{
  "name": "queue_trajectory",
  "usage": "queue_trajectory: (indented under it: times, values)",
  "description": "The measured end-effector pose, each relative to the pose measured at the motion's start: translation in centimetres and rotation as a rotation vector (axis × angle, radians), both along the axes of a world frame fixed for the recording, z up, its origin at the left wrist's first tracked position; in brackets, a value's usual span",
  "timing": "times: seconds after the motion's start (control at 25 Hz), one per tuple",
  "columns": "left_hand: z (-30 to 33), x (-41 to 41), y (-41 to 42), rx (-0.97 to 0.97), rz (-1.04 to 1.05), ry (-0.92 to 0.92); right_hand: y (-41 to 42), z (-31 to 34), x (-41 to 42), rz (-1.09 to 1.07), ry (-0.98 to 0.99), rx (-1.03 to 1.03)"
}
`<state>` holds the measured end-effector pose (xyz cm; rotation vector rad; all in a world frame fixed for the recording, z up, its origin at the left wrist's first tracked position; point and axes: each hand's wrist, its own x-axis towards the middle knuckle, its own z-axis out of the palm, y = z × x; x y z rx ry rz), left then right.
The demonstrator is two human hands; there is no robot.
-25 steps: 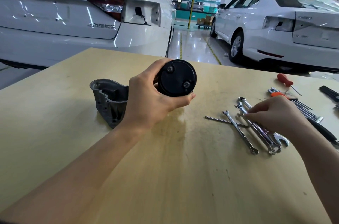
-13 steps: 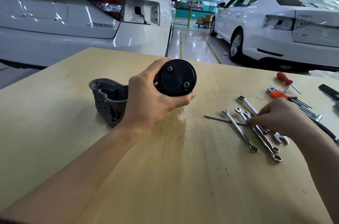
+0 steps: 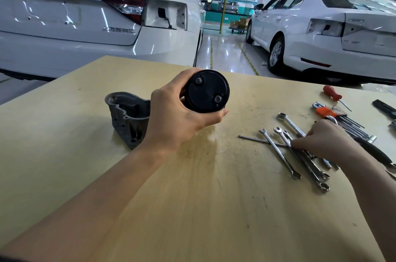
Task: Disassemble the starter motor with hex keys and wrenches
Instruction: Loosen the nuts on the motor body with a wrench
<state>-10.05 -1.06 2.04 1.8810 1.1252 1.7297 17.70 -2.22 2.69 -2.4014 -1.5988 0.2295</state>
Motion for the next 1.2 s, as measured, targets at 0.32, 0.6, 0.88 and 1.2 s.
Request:
queue_trajectory:
  times: [0.32,0.6,0.88,1.2]
  values:
    - [0.2,-0.1,0.0,-0.007,0.007,-0.010,0.2,0.0,0.4,0.044,-0.042,0.050]
    - [0.2,-0.1,0.0,-0.007,0.002,-0.014,-0.3,0.4,-1.7,0.232,0.035,0.071]
    - [0.0,0.0,-0.1,-0.002,0.007,0.013,-0.1,-0.3,-2.5,0.256,0.134,0.008]
    - [0.2,0.0,-0.1,-0.006,0.006,-0.003,-4.5,3.5,-7.8,0.767,0.998,0.213]
